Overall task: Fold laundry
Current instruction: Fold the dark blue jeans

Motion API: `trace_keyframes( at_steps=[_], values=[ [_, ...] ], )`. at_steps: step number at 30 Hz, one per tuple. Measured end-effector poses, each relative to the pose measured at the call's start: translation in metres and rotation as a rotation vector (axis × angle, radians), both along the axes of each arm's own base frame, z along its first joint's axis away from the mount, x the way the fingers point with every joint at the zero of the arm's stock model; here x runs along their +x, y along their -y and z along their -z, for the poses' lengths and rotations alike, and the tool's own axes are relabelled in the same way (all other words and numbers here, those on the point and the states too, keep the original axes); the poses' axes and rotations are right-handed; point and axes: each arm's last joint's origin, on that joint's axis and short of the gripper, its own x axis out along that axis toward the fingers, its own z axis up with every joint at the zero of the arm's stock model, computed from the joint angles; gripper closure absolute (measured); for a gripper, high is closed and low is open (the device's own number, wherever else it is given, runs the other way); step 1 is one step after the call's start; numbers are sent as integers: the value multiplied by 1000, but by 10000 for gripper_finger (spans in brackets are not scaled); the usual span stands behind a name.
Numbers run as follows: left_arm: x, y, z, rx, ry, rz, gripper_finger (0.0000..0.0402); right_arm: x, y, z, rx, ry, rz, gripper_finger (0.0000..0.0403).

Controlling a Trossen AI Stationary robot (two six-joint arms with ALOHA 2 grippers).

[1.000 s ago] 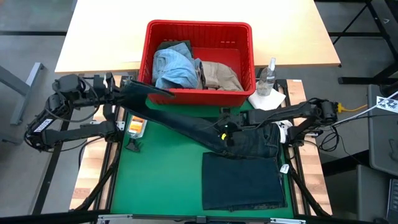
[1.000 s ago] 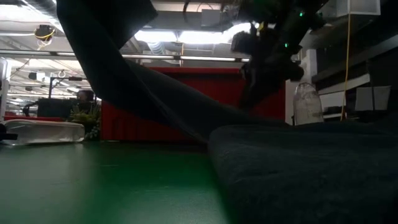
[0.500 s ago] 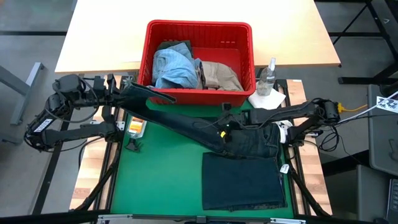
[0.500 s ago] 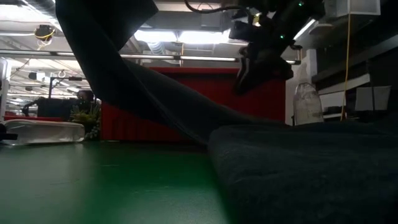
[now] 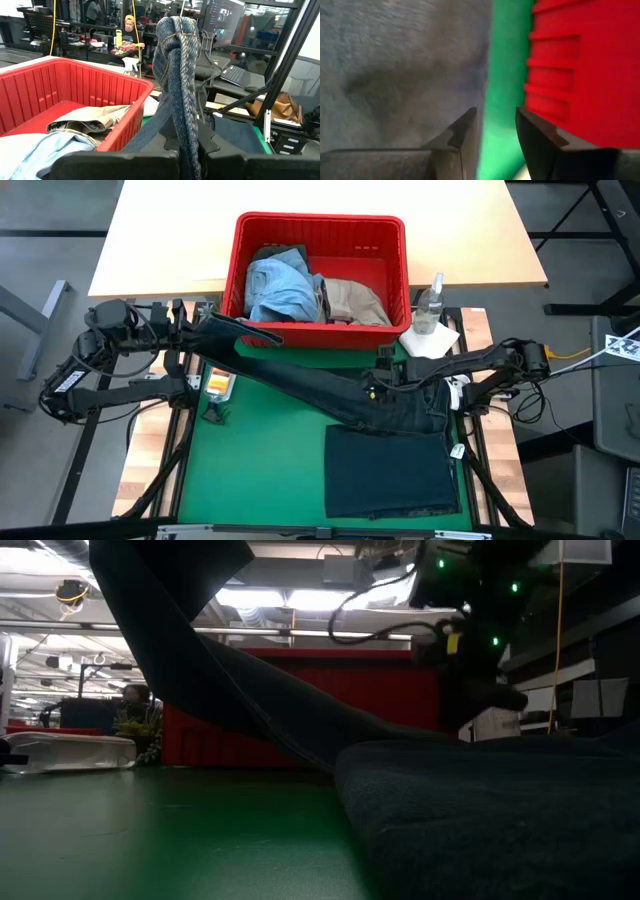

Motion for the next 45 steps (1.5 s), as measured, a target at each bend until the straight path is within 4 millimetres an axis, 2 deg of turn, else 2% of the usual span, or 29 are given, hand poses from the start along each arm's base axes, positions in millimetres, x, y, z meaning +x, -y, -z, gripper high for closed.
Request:
trace_keyframes(
  at_steps=[6,15,21,27,31,34,37,42,45],
  values=[
    [0,0,0,0,-1,0,401,-2,1,22,0,99,-20,267],
    [0,0,0,0,-1,2,401,-32,23,54,121,67,104,267],
    [0,0,0,-1,-2,3,401,-46,31,63,195,109,267,267],
    [0,0,3,-13,-26,6,401,-50,30,65,228,151,437,267],
    [0,0,3,-13,-26,12,401,-52,29,65,253,148,466,267],
    [0,0,3,-14,-26,12,401,-51,29,61,264,149,440,267],
    [1,0,3,-15,-28,7,401,-47,29,47,278,167,381,267],
    [15,-7,2,-23,-46,6,401,-38,30,7,291,291,309,267],
    [27,-13,2,-32,-61,11,401,-37,26,-10,319,333,252,267]
  ],
)
